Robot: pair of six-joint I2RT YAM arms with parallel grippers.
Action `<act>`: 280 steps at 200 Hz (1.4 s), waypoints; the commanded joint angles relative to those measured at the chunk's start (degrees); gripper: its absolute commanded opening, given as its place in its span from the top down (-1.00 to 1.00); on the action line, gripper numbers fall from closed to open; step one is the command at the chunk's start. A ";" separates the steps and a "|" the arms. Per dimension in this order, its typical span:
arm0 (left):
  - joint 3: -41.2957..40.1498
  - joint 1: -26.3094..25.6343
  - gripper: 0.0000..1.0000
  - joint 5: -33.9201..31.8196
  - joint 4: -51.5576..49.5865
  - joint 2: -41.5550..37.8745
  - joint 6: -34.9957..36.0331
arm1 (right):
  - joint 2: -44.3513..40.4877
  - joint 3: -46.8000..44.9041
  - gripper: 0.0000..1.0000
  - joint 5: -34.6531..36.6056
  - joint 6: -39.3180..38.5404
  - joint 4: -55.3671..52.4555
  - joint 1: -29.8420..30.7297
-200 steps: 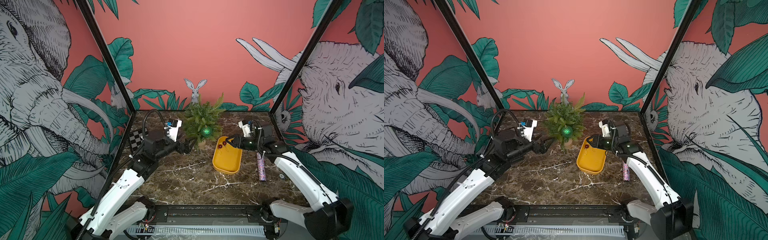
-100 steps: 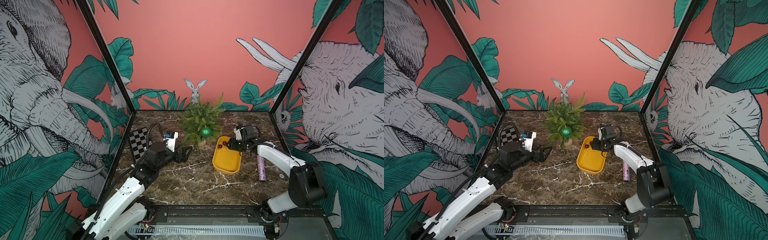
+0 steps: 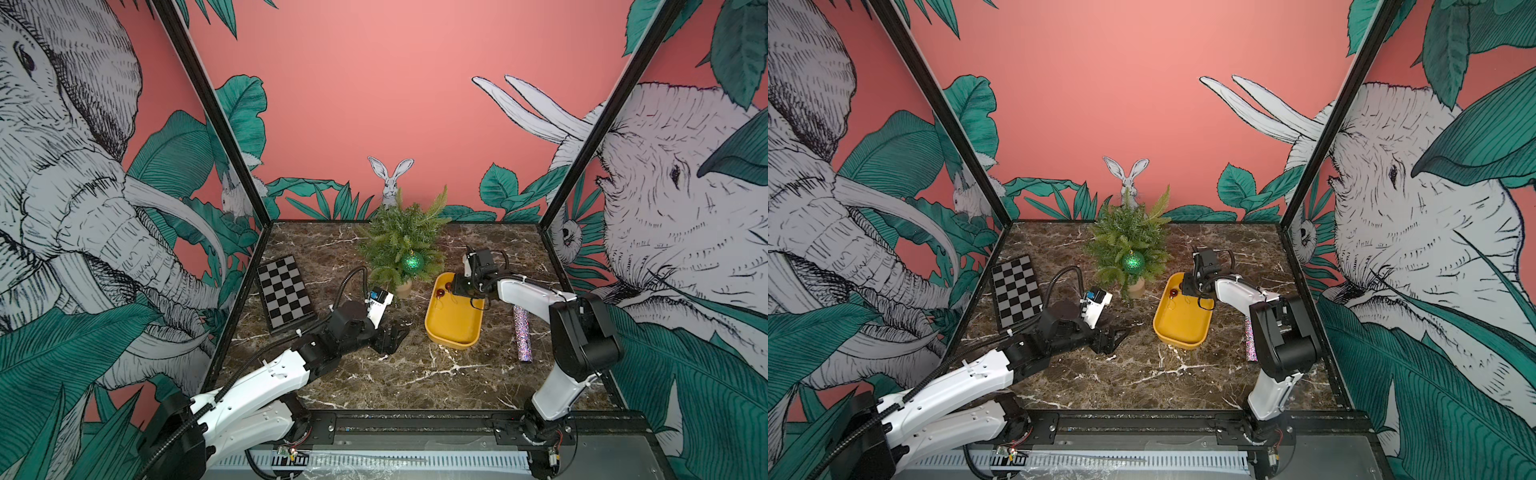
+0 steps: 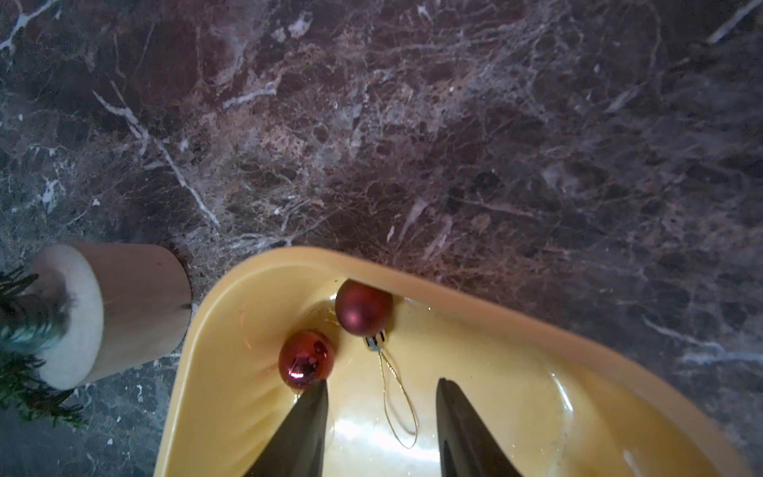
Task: Decorate the small christmas tree with ornaments
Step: Pick up an ornament from the container.
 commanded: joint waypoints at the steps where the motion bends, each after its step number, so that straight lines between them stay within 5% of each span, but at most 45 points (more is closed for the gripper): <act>1: -0.81 -0.76 -0.69 -3.35 1.94 0.67 0.78 | 1.70 2.55 0.09 2.06 -0.08 2.48 0.43; 134: -0.66 -0.78 -0.70 -3.40 3.92 3.96 -0.22 | 9.58 7.12 0.11 4.12 -0.64 2.22 1.74; 192: -0.55 -0.78 -0.70 -3.51 3.84 4.48 -0.59 | 10.55 7.51 0.36 4.28 -1.02 2.65 1.94; 280: 4.20 -0.78 -0.69 -1.41 2.39 1.54 -0.15 | -12.04 -1.47 0.41 0.66 -1.85 -2.81 2.11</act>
